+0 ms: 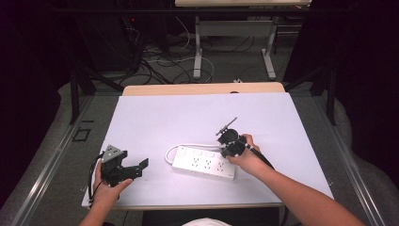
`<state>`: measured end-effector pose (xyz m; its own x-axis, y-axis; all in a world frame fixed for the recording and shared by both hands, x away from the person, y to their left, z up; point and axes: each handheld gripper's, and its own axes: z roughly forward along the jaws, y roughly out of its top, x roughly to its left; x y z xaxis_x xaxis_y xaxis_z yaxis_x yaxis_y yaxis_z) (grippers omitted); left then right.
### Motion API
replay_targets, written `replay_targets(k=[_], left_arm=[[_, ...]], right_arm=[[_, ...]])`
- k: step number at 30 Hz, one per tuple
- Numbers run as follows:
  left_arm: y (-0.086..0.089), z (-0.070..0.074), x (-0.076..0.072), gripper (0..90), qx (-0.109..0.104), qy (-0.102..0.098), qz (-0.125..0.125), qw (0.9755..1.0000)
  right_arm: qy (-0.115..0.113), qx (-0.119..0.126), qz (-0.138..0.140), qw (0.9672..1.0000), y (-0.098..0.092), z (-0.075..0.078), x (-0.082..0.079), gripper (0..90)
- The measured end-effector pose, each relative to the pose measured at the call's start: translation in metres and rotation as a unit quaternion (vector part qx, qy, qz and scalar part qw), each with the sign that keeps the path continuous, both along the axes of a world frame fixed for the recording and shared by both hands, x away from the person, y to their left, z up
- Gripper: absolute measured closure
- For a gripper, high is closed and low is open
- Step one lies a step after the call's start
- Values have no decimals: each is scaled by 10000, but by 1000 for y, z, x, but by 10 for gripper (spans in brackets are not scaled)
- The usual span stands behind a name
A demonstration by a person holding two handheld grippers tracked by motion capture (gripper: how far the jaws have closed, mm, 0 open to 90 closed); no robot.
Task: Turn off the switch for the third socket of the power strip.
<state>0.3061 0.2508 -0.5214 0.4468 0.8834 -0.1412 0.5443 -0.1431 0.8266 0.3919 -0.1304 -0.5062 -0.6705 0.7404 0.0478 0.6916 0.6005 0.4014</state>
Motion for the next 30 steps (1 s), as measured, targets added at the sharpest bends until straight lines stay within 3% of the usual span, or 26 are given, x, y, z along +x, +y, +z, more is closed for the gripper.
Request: replay_targets(k=[16, 18, 20, 30], left_arm=[[0, 0, 0, 64, -2, 1, 0, 10000], [0, 0, 0, 64, -3, 6, 2, 10000], [0, 0, 0, 64, -3, 3, 2, 10000], [0, 0, 0, 64, 3, 0, -1, 10000]], right_arm=[[0, -58, 44, 10000, -1, 0, 0, 900], [87, 38, -39, 9999, 0, 1, -2, 900], [-20, 101, 6, 9999, -1, -1, -1, 900], [-29, 143, -16, 9999, -2, -1, -2, 900]])
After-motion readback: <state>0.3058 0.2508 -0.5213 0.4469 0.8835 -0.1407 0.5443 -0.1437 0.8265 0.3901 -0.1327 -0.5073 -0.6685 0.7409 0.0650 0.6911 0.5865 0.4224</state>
